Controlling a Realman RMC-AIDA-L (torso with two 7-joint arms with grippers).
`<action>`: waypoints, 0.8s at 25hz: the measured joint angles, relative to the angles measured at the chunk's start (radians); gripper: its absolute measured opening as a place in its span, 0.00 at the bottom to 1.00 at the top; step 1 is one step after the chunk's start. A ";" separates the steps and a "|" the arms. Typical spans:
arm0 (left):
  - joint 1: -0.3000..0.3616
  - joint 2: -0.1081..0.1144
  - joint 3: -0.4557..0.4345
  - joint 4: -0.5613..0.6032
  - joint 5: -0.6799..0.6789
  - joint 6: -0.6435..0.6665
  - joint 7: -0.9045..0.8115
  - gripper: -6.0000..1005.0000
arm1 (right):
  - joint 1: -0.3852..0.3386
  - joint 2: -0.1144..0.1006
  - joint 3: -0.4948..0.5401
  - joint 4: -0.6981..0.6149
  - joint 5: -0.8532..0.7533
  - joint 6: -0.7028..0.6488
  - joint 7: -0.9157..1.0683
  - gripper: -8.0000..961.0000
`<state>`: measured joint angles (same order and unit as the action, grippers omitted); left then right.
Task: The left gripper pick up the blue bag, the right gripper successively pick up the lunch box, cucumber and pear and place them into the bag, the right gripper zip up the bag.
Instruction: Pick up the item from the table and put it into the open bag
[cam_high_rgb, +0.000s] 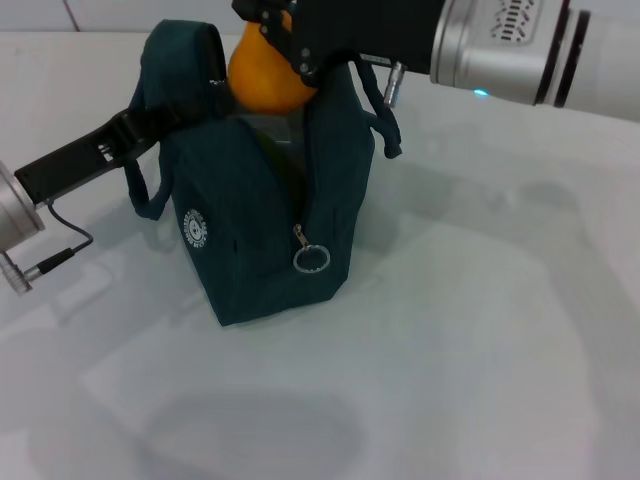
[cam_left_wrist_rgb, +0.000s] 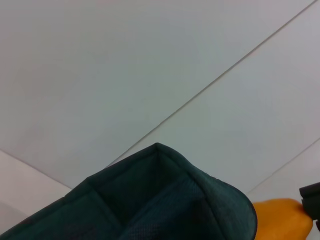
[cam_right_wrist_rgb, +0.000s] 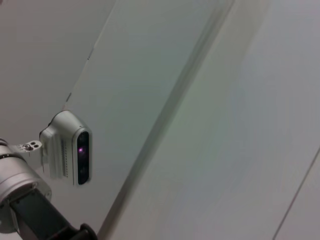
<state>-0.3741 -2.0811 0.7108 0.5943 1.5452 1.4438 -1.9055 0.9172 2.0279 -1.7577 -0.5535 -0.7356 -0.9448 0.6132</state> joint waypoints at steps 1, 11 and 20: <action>-0.001 0.000 0.000 0.000 0.000 0.000 0.000 0.07 | 0.002 0.000 0.000 0.000 0.000 0.000 0.000 0.11; -0.006 -0.002 0.005 -0.001 0.000 0.000 0.000 0.07 | 0.034 0.000 -0.028 0.010 0.029 0.007 -0.005 0.13; -0.003 -0.002 0.001 -0.002 0.000 0.000 0.000 0.07 | 0.035 0.000 -0.116 0.012 0.115 0.069 -0.040 0.14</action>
<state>-0.3767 -2.0832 0.7122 0.5919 1.5447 1.4434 -1.9052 0.9525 2.0279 -1.8741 -0.5419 -0.6204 -0.8756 0.5735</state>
